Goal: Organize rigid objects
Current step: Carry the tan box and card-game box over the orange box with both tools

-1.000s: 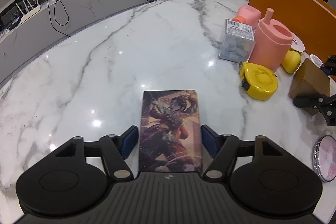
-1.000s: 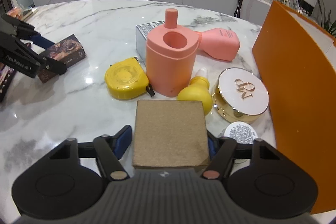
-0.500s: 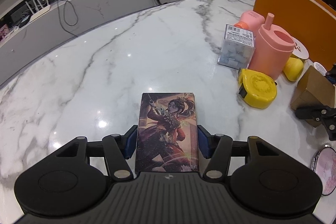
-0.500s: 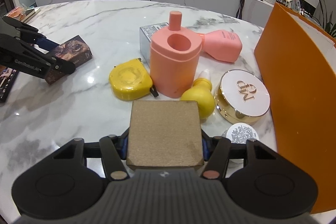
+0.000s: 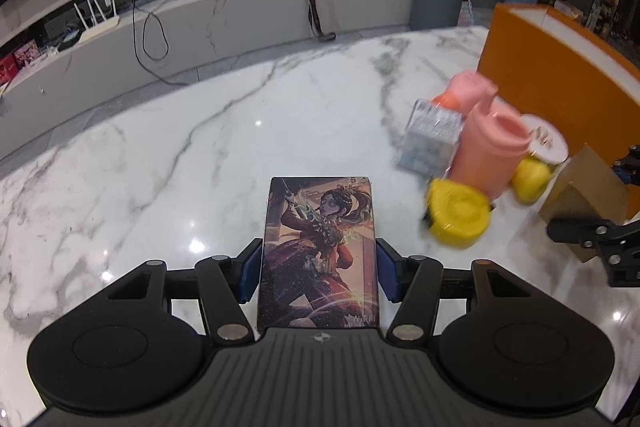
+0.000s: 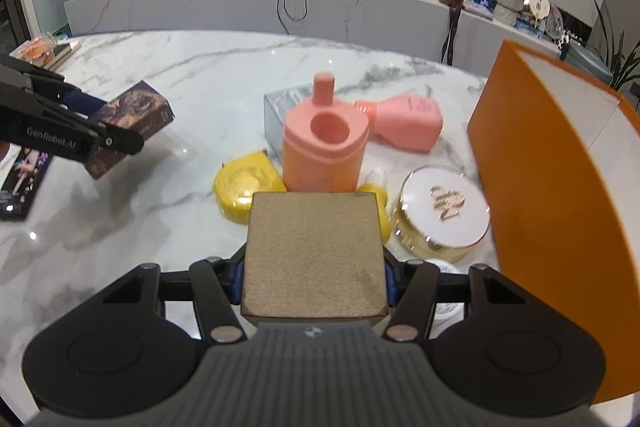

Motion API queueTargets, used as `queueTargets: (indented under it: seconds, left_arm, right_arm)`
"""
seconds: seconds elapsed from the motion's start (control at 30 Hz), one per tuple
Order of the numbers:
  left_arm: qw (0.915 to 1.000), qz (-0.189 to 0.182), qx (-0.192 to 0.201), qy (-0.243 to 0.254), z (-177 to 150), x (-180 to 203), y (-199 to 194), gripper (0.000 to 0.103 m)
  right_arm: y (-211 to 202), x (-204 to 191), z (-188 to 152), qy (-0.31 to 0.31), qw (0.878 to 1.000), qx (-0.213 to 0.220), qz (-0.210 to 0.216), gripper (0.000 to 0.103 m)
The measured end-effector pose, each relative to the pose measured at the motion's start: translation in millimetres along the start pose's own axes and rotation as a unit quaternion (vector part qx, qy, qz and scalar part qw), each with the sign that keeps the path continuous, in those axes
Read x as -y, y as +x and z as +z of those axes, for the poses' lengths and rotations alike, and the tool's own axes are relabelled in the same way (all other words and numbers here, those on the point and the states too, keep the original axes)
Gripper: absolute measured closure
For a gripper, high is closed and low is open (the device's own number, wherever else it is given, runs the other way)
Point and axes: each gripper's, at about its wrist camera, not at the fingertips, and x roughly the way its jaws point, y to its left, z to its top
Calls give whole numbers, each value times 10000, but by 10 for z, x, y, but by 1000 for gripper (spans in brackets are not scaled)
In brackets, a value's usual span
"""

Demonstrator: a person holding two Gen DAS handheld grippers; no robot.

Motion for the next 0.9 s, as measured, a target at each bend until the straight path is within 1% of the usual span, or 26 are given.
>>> queueTargets:
  seconds: [0.2,0.37,0.47,0.6,0.73,0.9]
  left_arm:
    - [9995,-186,260,48,89,247,-212,37]
    - [9986,-300,427,131,160,467,-353,37]
    - [9980,-326,507,196,191,589,-414,37]
    - [9978,-373,532,144,189,734,-445,37]
    - [9962,-601,620,-79,206,895,-499,37]
    - [9941,-745,782,-23,357,1201,-609,37]
  right_arm:
    - [-238,55,75,77,9995,298,-105,44]
    - [-541,132,109,61,9978,630,-202,44]
    - [-725,250,107,178,9960,831,-293,44]
    - [-900,444,44,352,9941,934,-423,44]
    - [-1094,617,-29,515,9917,1045,-536,44]
    - [-1411,821,-2,677,9870,1323,-615,44]
